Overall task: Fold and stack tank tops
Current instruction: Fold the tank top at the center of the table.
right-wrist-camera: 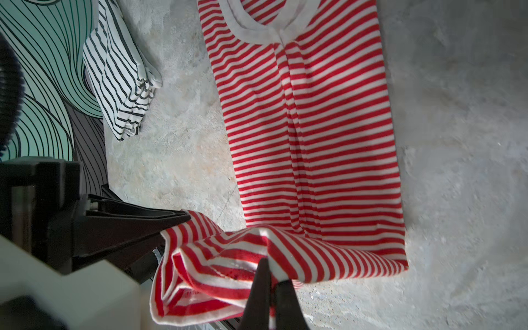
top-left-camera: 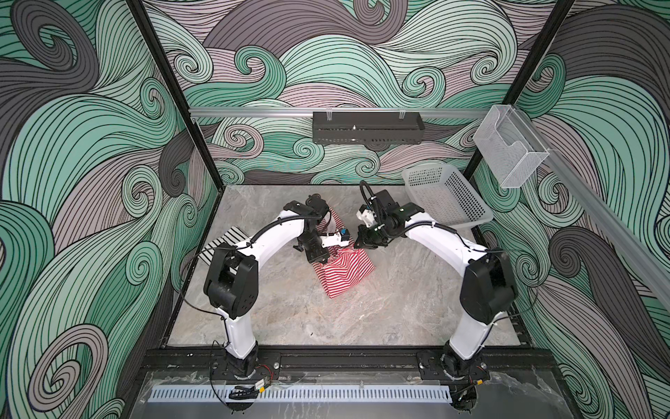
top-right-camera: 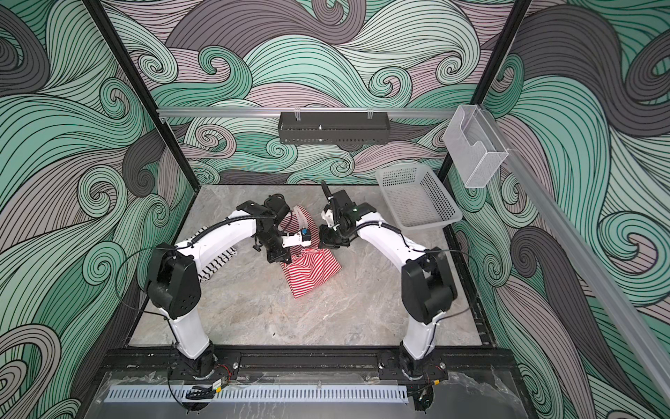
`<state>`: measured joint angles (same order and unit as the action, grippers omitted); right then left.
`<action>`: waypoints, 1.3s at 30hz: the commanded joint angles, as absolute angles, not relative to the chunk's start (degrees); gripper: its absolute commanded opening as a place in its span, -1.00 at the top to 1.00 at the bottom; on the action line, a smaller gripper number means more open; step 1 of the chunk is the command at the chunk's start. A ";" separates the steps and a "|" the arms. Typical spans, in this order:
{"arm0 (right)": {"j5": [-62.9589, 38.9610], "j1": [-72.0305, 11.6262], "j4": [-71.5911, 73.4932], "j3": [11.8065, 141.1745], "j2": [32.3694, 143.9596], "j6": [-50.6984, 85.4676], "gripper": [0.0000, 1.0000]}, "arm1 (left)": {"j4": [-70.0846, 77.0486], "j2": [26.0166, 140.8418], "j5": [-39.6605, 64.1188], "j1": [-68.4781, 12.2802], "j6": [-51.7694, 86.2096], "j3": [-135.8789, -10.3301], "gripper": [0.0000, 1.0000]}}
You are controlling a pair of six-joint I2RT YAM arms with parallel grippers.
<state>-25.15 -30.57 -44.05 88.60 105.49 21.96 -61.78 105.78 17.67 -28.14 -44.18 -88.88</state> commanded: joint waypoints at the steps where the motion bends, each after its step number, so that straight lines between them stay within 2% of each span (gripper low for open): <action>1: -26.69 -29.88 -46.27 94.29 110.86 19.11 1.00 | -62.31 109.11 15.98 -25.42 -46.35 -92.22 1.00; 10: -25.75 -28.41 -50.87 109.37 125.90 17.39 1.00 | -59.77 117.96 12.70 -20.40 -46.52 -96.73 1.00; 19: -25.26 -27.16 -55.92 119.86 134.38 15.69 0.94 | -58.25 124.80 8.04 -19.43 -45.00 -101.72 1.00; 22: -25.16 -27.00 -57.56 123.05 136.32 15.46 0.73 | -58.26 126.49 6.06 -19.34 -44.07 -103.20 0.99; 26: -24.70 -26.75 -58.21 124.97 137.08 15.53 0.41 | -54.92 126.23 4.22 -19.03 -41.00 -103.55 0.71; 28: -23.69 -26.73 -58.13 124.73 135.84 15.58 0.25 | -52.17 124.80 3.19 -18.85 -38.50 -103.16 0.63; 31: -22.93 -26.96 -56.15 121.29 131.88 15.97 0.17 | -46.28 120.78 0.28 -18.81 -34.46 -100.88 0.51; 33: -22.88 -27.41 -52.10 115.00 126.93 16.90 0.16 | -42.11 117.22 -1.31 -18.81 -32.07 -98.35 0.44; 36: -22.18 -28.90 -47.08 106.04 120.89 18.02 0.17 | -40.77 111.51 1.55 -18.89 -30.64 -94.50 0.36; 39: -22.48 -30.16 -42.91 98.88 117.87 19.38 0.32 | -42.69 108.57 8.84 -19.18 -32.28 -91.47 0.36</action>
